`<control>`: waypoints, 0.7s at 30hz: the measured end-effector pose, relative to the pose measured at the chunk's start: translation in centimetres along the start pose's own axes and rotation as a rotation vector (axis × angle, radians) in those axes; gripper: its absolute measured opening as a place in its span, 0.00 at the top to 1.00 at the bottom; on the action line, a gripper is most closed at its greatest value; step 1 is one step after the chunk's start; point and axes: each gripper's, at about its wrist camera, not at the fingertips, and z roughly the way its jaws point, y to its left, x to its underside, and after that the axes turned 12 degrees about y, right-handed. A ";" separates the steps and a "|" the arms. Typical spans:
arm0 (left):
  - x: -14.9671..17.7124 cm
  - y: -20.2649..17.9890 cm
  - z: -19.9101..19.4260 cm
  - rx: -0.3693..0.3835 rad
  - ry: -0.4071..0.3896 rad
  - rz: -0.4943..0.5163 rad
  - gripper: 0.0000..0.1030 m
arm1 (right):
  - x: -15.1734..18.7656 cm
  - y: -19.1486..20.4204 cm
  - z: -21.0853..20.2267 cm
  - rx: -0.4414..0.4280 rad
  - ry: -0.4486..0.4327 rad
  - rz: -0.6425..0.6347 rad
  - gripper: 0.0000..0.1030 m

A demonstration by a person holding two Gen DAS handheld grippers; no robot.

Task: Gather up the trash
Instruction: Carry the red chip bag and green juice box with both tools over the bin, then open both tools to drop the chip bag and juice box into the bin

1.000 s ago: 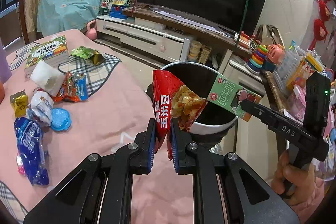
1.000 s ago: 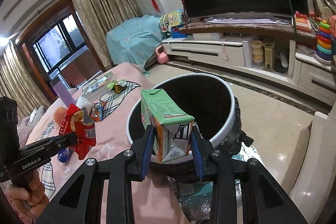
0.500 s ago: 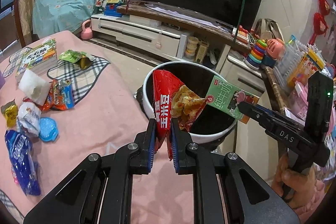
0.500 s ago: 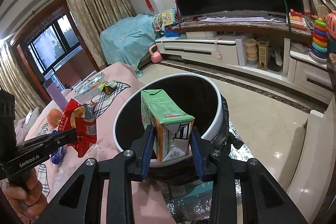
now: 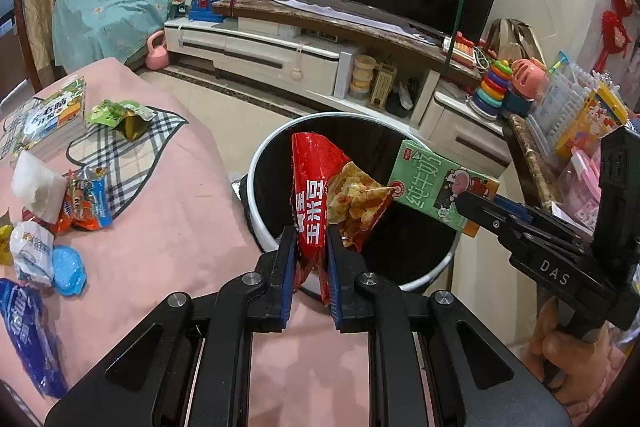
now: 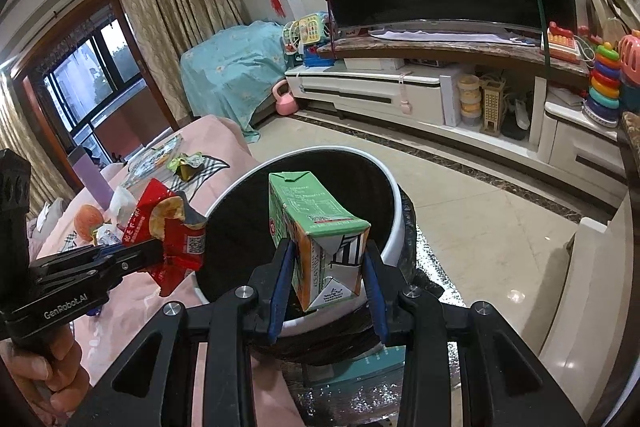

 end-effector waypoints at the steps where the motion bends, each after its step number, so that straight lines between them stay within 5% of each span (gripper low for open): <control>1: -0.2 -0.1 0.2 -0.001 0.006 0.001 0.87 | -0.1 0.0 0.1 0.004 0.004 -0.003 0.67; 12: -1.3 -0.2 1.6 -0.005 0.034 -0.003 0.81 | -1.6 -0.3 1.1 0.025 0.041 -0.024 0.67; 16: -1.2 0.2 1.3 0.004 0.024 -0.030 0.50 | -1.9 -0.3 1.2 0.013 0.049 -0.020 0.64; 21: -0.3 1.4 0.7 0.003 0.015 -0.058 0.49 | -1.7 -0.3 1.1 -0.001 0.045 -0.002 0.48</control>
